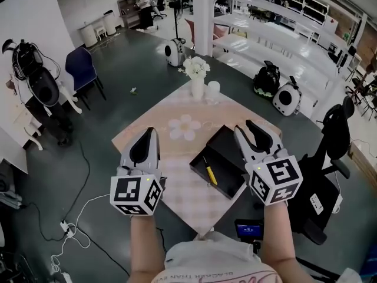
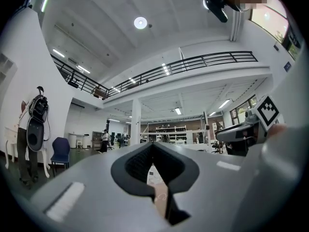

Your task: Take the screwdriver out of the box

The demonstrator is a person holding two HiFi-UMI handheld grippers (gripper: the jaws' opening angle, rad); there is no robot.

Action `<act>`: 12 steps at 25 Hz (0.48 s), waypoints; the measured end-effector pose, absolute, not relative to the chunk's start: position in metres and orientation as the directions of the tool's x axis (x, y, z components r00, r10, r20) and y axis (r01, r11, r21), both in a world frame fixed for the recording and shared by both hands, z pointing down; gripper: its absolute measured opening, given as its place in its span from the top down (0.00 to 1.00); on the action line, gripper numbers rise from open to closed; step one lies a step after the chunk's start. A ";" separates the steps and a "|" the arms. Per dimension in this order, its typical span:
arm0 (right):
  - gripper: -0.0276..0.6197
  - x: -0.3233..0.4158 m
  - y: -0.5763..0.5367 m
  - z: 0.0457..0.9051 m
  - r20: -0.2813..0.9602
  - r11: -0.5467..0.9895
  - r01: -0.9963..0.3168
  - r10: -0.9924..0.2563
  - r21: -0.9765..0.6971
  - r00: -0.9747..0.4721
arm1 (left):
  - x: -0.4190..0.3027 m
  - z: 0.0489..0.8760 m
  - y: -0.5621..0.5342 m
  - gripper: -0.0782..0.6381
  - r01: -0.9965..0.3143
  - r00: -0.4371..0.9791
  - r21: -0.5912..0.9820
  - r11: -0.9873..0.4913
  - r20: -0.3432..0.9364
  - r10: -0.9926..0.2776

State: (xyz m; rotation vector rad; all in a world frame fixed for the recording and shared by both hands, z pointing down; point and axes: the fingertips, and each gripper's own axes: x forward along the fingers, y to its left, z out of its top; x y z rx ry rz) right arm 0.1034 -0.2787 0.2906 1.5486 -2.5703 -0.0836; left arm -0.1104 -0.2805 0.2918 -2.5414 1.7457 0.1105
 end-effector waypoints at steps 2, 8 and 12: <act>0.61 0.102 -0.288 0.296 0.109 0.492 -0.865 -0.870 0.103 -0.482 | -0.107 0.294 -0.288 0.88 -0.934 0.358 -0.011 -0.358 -0.081 -0.930; 0.45 0.100 -0.301 0.307 0.120 0.534 -0.844 -0.842 0.052 -0.525 | -0.102 0.302 -0.303 0.88 -0.933 0.360 -0.014 -0.360 -0.053 -0.932; 0.45 0.101 -0.303 0.314 0.153 0.535 -0.845 -0.836 0.016 -0.527 | -0.099 0.307 -0.308 0.88 -0.930 0.367 -0.012 -0.367 -0.035 -0.930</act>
